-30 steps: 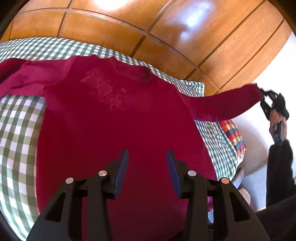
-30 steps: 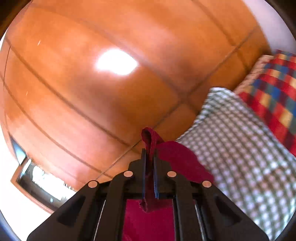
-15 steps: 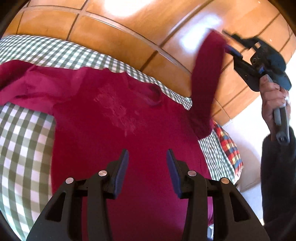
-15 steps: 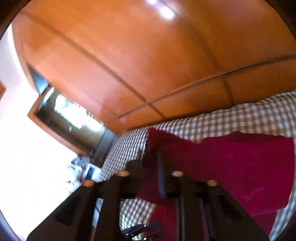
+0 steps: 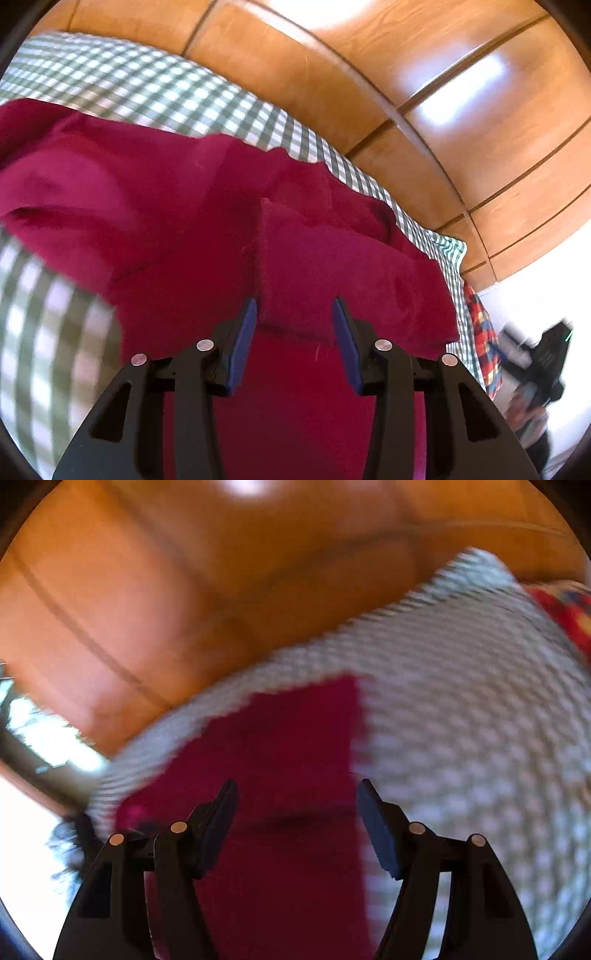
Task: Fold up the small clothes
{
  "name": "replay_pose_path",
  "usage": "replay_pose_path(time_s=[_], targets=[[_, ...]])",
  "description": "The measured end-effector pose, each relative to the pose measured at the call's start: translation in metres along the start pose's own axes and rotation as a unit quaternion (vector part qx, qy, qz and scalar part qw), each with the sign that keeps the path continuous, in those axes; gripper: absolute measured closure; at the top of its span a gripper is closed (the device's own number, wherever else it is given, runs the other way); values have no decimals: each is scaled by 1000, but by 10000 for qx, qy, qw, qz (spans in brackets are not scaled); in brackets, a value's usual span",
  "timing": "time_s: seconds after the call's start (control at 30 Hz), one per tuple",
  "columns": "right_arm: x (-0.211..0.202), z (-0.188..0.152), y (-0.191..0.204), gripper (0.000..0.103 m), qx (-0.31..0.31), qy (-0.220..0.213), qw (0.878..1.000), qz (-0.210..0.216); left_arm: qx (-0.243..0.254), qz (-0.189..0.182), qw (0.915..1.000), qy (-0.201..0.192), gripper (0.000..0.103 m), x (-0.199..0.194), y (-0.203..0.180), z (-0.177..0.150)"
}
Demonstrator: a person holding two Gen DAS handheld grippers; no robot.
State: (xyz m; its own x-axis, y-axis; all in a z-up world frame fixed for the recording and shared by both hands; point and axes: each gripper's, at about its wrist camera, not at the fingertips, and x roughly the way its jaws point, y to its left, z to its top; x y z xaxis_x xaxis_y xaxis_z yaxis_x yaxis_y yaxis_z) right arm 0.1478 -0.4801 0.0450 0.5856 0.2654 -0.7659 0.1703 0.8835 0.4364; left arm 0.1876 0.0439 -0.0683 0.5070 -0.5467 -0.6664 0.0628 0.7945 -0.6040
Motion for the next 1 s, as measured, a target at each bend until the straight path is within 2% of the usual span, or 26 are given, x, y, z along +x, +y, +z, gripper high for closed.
replay_pose_path(time_s=[0.13,0.17,0.2,0.23,0.3,0.37,0.43,0.47,0.53,0.57,0.63,0.7,0.77,0.83,0.9,1.0], targets=[[21,-22,-27,36,9,271,9987,-441,128,299,9994,138,64,27,-9,12],[27,-24,-24,36,-47,294,9985,-459,203,353,9991,153,70,32,-13,15],[39,-24,-19,36,-126,301,9986,-418,272,370,9988,159,89,34,-17,17],[50,-24,-12,36,-226,302,9987,-348,393,425,9982,142,99,35,-23,21],[62,-24,6,37,-459,254,9980,-358,617,489,9969,-58,101,28,-38,32],[71,-18,22,37,-559,-10,9970,-534,618,245,9968,-449,101,6,-50,51],[70,-13,25,39,-394,-300,9971,-576,559,-13,9950,-827,101,-21,-56,61],[70,-10,28,38,-313,-453,9968,-584,538,-75,9925,-1092,101,-39,-56,67],[76,-11,31,35,-424,-612,9951,-648,511,-98,9905,-1272,101,-54,-50,71],[75,-12,33,33,-546,-554,9944,-718,552,34,9906,-1252,101,-53,-45,71],[86,-22,32,33,-749,-248,9901,-1161,657,528,9917,-973,101,-33,-36,68],[92,-31,21,33,-623,34,9917,-1127,652,1021,9914,-487,101,-2,-19,58],[83,-36,20,33,-784,105,9910,-1080,627,1506,9865,-166,101,26,-3,45],[69,-39,22,33,-980,170,9890,-1097,639,1637,9844,-115,101,40,4,38],[52,-37,30,33,-1258,38,9867,-1031,631,1573,9853,-223,101,39,3,36],[39,-27,55,32,-1492,-213,9873,-507,734,1437,9862,-379,101,30,-3,35]])
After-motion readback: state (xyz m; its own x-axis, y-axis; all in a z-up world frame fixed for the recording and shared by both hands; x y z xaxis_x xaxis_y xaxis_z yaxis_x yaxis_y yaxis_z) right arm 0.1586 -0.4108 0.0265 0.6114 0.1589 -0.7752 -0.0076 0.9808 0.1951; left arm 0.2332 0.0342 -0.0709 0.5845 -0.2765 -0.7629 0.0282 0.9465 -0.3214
